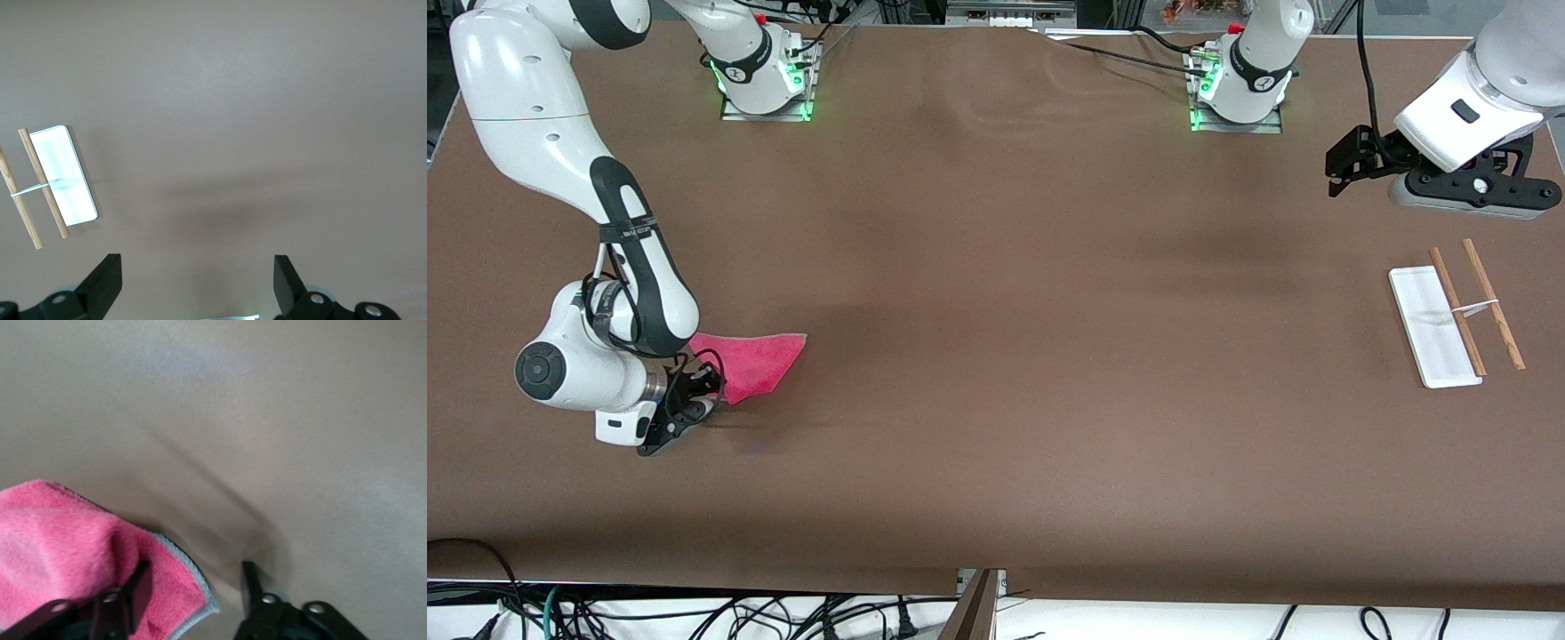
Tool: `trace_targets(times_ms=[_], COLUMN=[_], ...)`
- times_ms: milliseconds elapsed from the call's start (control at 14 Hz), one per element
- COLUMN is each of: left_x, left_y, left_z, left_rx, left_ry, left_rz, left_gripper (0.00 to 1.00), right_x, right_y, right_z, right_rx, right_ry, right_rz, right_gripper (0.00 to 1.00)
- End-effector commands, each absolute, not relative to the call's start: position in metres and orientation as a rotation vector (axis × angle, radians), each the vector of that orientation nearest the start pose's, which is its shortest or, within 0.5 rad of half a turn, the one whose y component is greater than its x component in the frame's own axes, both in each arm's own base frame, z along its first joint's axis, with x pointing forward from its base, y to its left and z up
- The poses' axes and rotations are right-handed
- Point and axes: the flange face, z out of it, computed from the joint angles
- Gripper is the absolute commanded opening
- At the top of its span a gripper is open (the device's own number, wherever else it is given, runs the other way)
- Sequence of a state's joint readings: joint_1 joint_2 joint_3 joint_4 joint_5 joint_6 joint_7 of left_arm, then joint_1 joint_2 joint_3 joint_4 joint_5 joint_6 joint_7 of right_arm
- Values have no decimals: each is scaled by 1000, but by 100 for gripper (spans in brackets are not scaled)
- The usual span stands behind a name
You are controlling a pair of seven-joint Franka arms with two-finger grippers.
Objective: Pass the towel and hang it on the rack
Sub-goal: 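Close the right gripper on the pink towel's corner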
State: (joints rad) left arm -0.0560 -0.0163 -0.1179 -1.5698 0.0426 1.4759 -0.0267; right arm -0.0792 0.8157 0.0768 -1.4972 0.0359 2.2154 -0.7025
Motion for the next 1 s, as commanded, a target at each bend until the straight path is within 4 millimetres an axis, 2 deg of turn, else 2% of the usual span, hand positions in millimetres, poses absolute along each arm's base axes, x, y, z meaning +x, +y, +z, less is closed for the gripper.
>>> trace_targets(times_ms=[0, 287, 501, 573, 645, 931], left_x=[535, 535, 535, 535, 535, 535], left_y=[-90, -90, -89, -89, -89, -89], left_z=[632, 632, 632, 632, 632, 632], left_rx=[-3046, -3046, -3046, -3046, -3046, -3046], left_ry=[238, 238, 236, 236, 236, 236], left_rz=[90, 90, 91, 91, 91, 91], left_gripper=[100, 100, 100, 100, 100, 100], right_x=[691, 692, 694, 694, 694, 692], right_y=[-14, -15, -12, -11, -11, -11], right_z=[171, 173, 179, 179, 178, 176], right_rx=[-2838, -2838, -2841, -2840, -2840, -2836], right_ry=[-927, -921, -927, -930, -929, -927], right_rz=[190, 190, 178, 178, 180, 188], right_gripper=[74, 72, 44, 40, 32, 27])
